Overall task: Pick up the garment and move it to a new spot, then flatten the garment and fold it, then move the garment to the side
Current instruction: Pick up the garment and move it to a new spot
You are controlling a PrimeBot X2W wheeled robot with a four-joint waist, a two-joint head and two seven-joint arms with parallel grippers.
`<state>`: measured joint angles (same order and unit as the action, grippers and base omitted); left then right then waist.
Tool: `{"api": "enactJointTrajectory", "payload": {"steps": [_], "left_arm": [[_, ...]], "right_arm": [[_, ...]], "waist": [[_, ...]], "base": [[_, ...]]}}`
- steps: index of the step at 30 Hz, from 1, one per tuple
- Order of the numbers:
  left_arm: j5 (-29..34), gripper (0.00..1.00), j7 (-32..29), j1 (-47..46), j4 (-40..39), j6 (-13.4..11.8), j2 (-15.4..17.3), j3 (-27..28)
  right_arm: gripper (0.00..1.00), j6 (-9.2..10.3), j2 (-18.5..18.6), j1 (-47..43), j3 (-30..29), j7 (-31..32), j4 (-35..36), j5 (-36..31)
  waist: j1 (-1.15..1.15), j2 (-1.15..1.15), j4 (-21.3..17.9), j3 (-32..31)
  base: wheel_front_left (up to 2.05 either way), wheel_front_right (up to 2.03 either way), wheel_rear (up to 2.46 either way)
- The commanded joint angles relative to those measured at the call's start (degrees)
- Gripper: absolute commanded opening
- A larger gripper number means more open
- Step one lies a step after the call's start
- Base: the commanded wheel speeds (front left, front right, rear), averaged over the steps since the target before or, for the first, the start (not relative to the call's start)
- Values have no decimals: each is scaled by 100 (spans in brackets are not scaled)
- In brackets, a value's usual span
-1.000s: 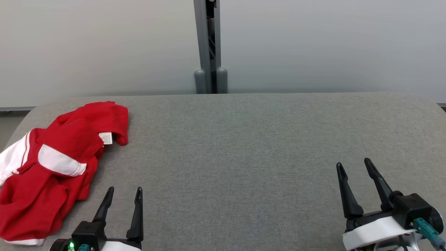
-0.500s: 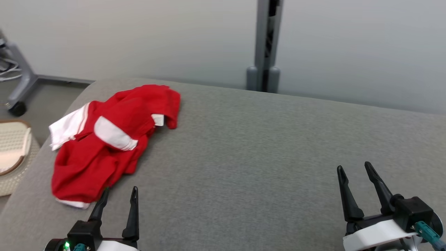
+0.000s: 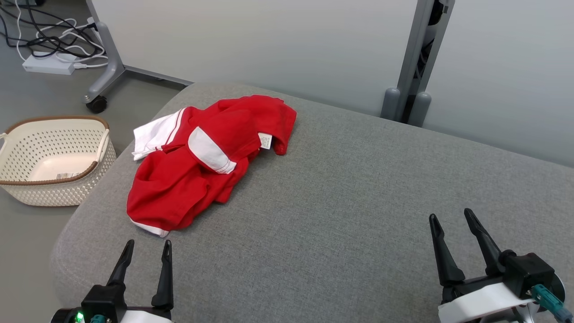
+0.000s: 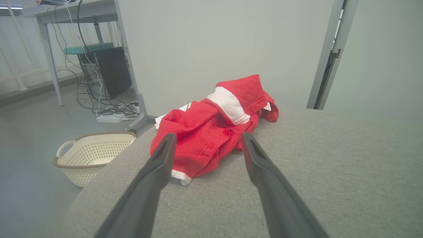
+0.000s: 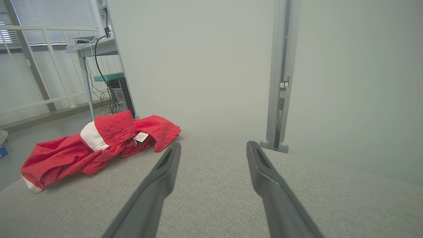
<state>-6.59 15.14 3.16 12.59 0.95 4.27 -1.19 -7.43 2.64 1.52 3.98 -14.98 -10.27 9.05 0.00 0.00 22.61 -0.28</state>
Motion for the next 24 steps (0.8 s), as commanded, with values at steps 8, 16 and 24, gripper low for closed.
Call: {"api": "enactJointTrajectory", "payload": {"steps": [8, 16, 24], "left_arm": [[-78, 100, -59, -141, -111, -69, 117, 78], [-130, 100, -745, -839, -241, 116, 602, 193], [-241, 100, -1677, -2101, 116, 421, 1138, 61]], "right_arm": [[100, -10, 44, 69, -9, -30, 2, -69], [100, -10, 42, 133, -90, -30, 80, -169], [100, -10, 43, 283, -72, -30, 148, -392]], "waist": [[0, 0, -72, 112], [0, 0, -222, 289], [0, 0, -389, 690]], "base": [[0, 0, 0], [0, 0, 0], [0, 0, 0]]}}
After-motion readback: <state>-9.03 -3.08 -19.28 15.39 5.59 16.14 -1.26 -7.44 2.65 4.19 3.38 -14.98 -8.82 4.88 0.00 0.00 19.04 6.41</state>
